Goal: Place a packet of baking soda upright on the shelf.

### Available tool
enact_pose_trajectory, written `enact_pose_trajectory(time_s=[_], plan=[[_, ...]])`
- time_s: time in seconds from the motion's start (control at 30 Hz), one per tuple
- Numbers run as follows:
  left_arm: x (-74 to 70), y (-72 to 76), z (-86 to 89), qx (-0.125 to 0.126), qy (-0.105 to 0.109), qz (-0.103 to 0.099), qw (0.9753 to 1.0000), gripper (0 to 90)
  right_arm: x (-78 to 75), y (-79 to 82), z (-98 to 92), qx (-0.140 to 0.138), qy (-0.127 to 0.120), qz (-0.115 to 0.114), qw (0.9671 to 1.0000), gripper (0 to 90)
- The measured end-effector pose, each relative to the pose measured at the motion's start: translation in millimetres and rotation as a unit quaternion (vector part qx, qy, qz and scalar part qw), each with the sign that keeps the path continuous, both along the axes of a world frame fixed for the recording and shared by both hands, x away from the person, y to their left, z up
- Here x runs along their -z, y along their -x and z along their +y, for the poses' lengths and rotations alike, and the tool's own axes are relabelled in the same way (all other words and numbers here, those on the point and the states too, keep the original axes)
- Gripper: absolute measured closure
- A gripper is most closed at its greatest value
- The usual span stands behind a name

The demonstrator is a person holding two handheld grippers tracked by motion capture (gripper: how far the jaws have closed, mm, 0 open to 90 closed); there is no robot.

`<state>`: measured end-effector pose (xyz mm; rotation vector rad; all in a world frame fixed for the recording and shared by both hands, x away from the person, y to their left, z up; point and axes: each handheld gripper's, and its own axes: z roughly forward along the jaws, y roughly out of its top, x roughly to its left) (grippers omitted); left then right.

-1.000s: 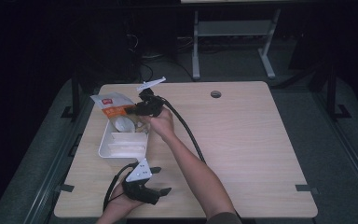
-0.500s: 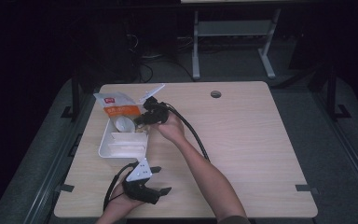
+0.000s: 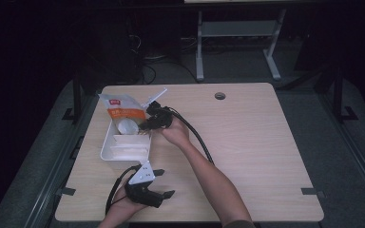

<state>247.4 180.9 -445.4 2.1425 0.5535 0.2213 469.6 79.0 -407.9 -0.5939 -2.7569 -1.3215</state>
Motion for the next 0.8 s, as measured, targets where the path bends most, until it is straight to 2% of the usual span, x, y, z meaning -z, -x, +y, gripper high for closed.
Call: enact_pose_trajectory(time_s=[0.1, 0.37, 0.47, 0.63, 0.8], plan=[[-0.4, 0.2, -0.3, 0.0, 0.002, 0.0, 1.0, 20.7, -0.3, 1.5, 2.4, -0.003, 0.009, -0.01, 0.9999, 84.2], [0.1, 1.1, -1.5, 0.001, 0.002, 0.001, 1.0, 20.7, 8.4, 0.1, 3.0, 0.001, 0.022, -0.001, 0.9998, 88.0], [0.5, 0.9, -1.9, 0.003, -0.001, 0.002, 1.0, 20.7, 12.1, -0.4, 2.3, 0.003, 0.02, 0.001, 0.9998, 87.6], [0.0, 0.9, -0.8, 0.0, 0.002, 0.001, 1.0, 20.7, 9.8, -0.9, -0.7, 0.001, 0.018, 0.005, 0.9998, 84.3], [0.0, 0.9, -1.2, 0.0, 0.004, 0.001, 1.0, 20.7, 10.0, -1.4, -2.4, 0.001, 0.014, 0.01, 0.9999, 87.5]])
